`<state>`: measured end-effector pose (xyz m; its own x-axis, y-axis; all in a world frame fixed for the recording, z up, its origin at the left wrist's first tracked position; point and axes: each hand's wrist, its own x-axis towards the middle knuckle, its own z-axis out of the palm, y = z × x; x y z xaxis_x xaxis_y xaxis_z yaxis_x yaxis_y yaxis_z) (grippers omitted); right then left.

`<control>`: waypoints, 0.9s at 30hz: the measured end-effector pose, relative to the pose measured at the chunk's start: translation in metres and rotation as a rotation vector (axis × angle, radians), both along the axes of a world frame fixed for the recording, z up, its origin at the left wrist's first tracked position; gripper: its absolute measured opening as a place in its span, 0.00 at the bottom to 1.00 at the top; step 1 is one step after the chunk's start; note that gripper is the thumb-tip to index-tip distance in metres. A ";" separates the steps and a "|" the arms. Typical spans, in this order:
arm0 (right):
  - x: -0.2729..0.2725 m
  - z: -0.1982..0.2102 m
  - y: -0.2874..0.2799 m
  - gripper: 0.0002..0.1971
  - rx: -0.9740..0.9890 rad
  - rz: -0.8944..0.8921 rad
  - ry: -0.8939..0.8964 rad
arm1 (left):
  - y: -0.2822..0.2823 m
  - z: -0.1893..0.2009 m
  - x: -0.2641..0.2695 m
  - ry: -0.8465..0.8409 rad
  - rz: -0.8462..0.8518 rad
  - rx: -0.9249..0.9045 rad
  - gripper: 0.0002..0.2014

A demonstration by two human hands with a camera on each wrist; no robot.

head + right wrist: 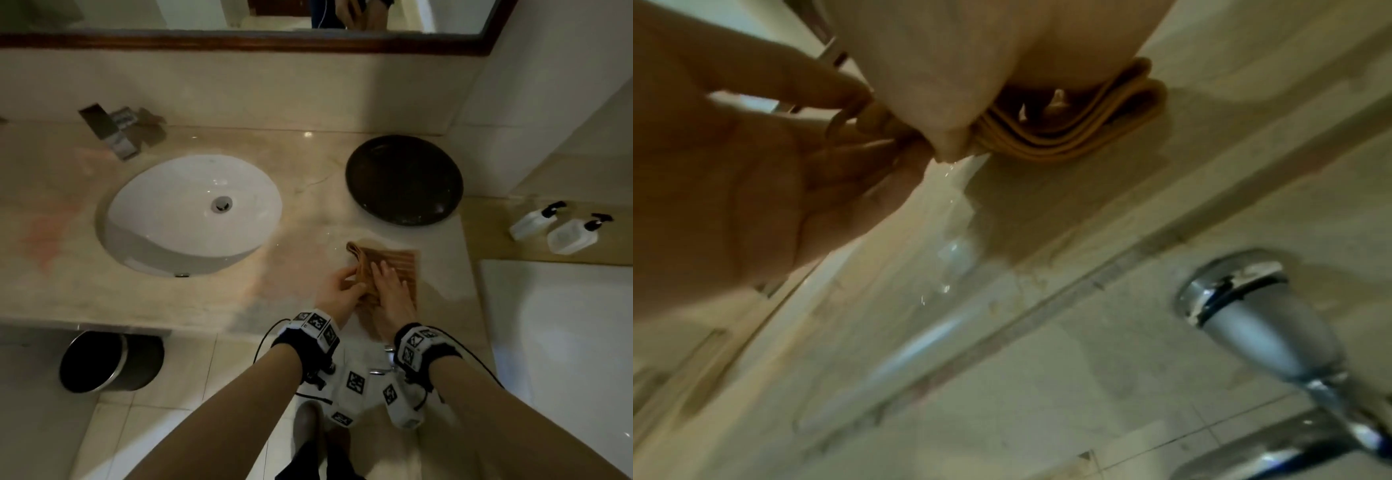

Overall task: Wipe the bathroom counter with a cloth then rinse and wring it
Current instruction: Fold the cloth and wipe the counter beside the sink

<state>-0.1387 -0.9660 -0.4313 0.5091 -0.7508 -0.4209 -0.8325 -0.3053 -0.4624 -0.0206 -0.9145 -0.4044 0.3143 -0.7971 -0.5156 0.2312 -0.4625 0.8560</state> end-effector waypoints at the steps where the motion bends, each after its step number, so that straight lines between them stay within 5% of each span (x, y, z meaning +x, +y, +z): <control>1: 0.001 0.003 -0.004 0.36 0.003 -0.049 -0.046 | 0.003 -0.001 -0.001 -0.059 0.010 -0.009 0.14; 4: 0.007 0.018 -0.013 0.29 0.098 -0.294 -0.212 | 0.026 -0.001 -0.004 -0.262 0.034 0.021 0.09; 7: 0.018 0.017 -0.026 0.34 0.225 -0.449 -0.226 | 0.051 0.001 -0.006 -0.386 -0.050 0.061 0.09; 18: 0.057 -0.018 -0.031 0.37 0.154 -0.337 -0.046 | 0.102 -0.007 0.000 -0.903 -0.388 -0.086 0.09; 23: 0.066 -0.012 -0.026 0.35 0.132 -0.369 -0.071 | 0.113 -0.016 0.022 -0.921 -0.438 -0.158 0.12; 27: 0.073 -0.014 -0.005 0.35 0.009 -0.175 -0.002 | 0.102 -0.008 0.056 -0.954 -0.351 -0.229 0.17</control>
